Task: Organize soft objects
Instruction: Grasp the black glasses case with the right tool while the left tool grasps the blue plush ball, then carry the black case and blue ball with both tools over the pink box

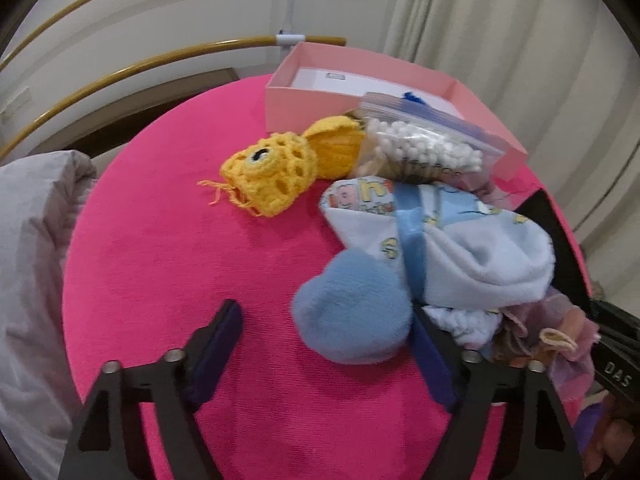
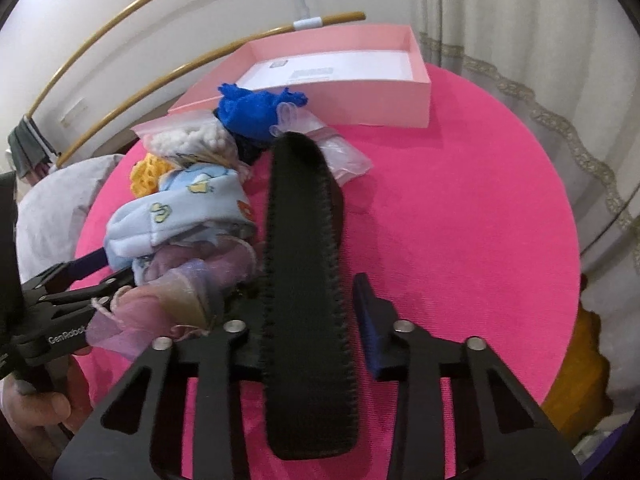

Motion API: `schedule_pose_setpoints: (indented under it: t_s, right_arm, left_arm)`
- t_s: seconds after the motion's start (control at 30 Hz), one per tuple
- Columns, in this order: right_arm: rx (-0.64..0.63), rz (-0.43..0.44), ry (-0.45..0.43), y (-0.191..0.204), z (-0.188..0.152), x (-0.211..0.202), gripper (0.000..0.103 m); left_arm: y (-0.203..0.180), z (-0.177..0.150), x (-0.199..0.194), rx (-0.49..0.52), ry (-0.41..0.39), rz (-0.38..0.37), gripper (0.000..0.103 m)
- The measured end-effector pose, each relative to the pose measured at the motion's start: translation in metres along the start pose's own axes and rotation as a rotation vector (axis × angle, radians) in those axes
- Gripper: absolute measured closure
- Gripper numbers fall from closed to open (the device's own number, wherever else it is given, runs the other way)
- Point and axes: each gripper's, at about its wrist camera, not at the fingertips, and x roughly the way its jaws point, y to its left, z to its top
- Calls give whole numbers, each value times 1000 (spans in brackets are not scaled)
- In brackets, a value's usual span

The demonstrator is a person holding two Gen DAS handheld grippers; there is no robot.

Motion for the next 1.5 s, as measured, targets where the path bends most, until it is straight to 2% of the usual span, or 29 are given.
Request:
schedule_pose_setpoints:
  t_s: [0.07, 0.1, 0.3, 0.57, 0.7, 0.9, 1.03, 1.27, 1.5]
  right_arm:
    - [-3, 3, -7, 1, -1, -2, 78]
    - [-2, 7, -10, 2, -1, -3, 79]
    - [2, 4, -29, -1, -2, -14, 81]
    - [9, -2, -58, -6, 0, -28, 82]
    - [4, 3, -63, -4, 0, -30, 83]
    - [0, 11, -93, -2, 7, -42, 84]
    - [-22, 10, -135, -1, 29, -53, 84]
    - [-56, -4, -228, -8, 97, -70, 84]
    - [-47, 21, -248, -15, 164, -56, 84]
  left_arm:
    - [0, 0, 0, 12, 4, -49, 55]
    - [-2, 1, -2, 14, 4, -60, 57]
    - [-1, 3, -6, 40, -13, -42, 60]
    - [2, -5, -38, 53, -68, 18, 61]
    - [3, -10, -51, 44, -75, 20, 61]
    - [-4, 2, -62, 57, -96, 19, 60]
    - [-10, 24, -71, 76, -135, 13, 60]
    - [-24, 96, -83, 117, -227, 13, 60]
    - [-41, 170, -62, 152, -239, 4, 60]
